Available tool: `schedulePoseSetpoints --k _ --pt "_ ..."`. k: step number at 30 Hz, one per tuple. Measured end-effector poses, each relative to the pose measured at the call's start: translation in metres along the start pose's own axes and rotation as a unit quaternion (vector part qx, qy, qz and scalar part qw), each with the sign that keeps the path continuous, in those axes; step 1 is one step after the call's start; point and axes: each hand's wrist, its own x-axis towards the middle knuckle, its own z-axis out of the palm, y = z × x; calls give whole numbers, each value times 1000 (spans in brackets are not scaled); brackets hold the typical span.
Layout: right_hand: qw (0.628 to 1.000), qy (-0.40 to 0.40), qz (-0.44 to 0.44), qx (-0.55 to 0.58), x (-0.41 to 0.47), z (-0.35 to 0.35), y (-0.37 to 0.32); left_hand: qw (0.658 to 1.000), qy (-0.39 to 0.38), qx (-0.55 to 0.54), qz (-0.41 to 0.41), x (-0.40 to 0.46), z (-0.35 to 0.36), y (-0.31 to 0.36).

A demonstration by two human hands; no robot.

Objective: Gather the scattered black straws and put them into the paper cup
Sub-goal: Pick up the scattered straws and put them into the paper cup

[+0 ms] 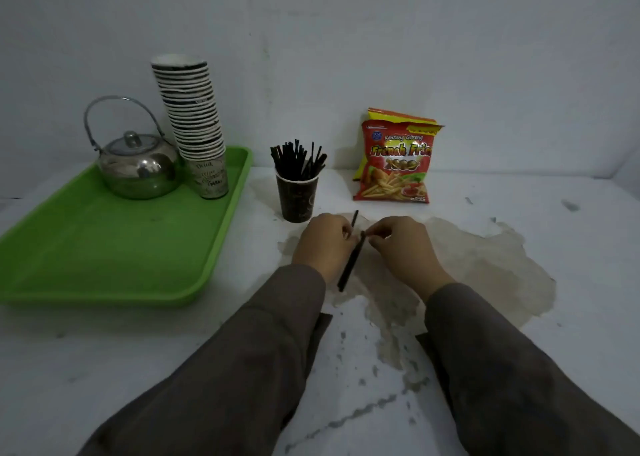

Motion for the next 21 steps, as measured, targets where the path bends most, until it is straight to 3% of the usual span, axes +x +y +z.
schedulePoseSetpoints --k 8,21 --pt "997 -31 74 -4 4 3 4 992 -45 105 -56 13 15 13" --pt "997 -44 50 -26 7 14 -6 989 -31 58 -129 22 6 10"
